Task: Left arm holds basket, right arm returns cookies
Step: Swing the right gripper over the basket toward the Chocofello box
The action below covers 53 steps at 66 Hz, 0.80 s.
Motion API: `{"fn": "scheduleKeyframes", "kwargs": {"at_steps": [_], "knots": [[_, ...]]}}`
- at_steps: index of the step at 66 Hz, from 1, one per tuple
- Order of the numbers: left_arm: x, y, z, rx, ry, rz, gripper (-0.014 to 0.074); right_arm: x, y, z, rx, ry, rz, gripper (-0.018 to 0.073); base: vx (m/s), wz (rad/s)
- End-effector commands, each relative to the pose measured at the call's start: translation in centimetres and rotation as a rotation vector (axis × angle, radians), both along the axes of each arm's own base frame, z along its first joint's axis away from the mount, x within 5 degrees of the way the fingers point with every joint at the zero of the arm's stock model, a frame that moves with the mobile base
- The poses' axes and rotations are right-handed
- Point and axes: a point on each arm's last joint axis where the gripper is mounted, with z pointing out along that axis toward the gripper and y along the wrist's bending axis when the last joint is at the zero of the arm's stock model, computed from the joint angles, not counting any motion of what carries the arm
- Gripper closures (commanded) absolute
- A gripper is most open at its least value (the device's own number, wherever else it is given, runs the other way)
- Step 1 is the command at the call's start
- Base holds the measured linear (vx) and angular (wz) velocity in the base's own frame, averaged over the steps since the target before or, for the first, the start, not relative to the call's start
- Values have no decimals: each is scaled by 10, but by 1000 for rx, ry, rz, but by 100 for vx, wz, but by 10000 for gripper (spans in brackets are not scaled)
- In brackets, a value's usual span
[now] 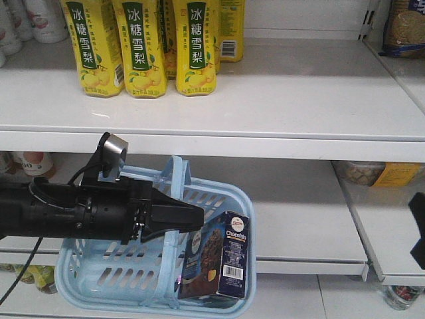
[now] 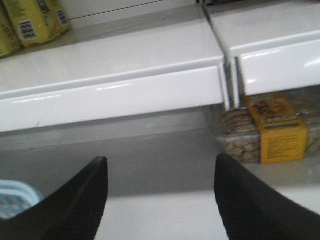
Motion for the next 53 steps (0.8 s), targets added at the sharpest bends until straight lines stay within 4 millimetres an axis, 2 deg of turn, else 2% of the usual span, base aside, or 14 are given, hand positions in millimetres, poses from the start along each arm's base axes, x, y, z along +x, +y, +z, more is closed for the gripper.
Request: {"fn": "scheduleKeyframes", "kwargs": {"at_steps": [1, 21, 41, 53], "knots": [[-1, -3, 33, -161, -63, 7, 599, 7, 9, 12, 47, -28, 60, 104, 0, 0], [-1, -3, 33, -161, -63, 7, 599, 31, 52, 19, 272, 294, 249, 104, 0, 0], [-1, -3, 33, -161, -63, 7, 599, 62, 100, 22, 230, 504, 410, 71, 0, 0], [-1, -3, 33, -161, -63, 7, 599, 76, 117, 14, 158, 615, 491, 41, 0, 0]]}}
